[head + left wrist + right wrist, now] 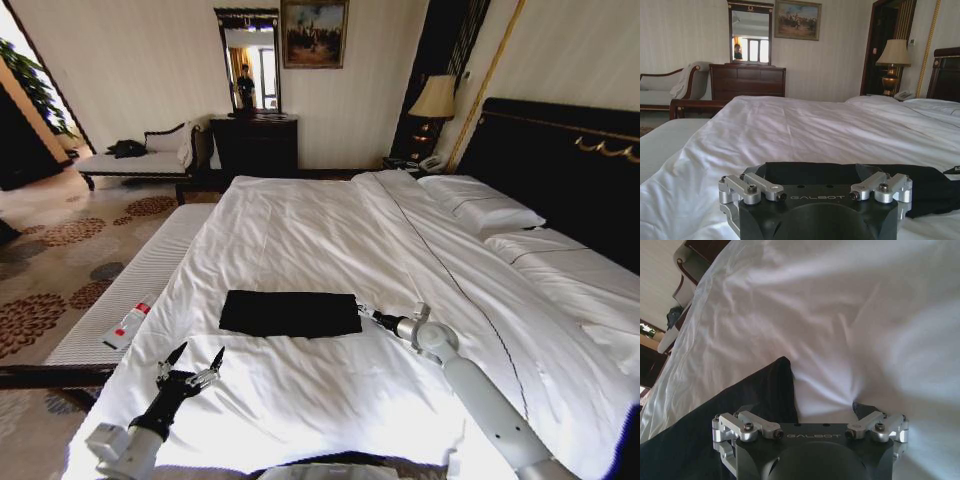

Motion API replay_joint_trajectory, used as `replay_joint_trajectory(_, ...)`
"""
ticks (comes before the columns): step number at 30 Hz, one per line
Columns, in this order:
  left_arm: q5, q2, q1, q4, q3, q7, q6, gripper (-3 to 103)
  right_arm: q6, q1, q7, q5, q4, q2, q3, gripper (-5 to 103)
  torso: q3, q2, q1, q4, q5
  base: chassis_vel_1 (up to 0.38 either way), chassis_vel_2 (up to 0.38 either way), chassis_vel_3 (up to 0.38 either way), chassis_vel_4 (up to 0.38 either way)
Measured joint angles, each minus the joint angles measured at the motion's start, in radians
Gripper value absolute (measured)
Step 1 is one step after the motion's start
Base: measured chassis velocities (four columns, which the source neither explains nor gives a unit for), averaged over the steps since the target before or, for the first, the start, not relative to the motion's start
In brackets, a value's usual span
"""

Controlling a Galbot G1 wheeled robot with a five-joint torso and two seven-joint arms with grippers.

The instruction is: Fold the clothes on the bed.

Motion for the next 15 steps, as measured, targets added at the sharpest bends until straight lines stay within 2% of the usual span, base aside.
replay_joint_trajectory(15,-0.003,0.001,-0.002,0.001,0.001,-0.002,0.003,100,-0.015,0.01,-0.011,-0.005,0.029,0.038,-0.058,100,0.0,0.0,0.0,0.0,0.0,0.0,0.0,0.0,0.0)
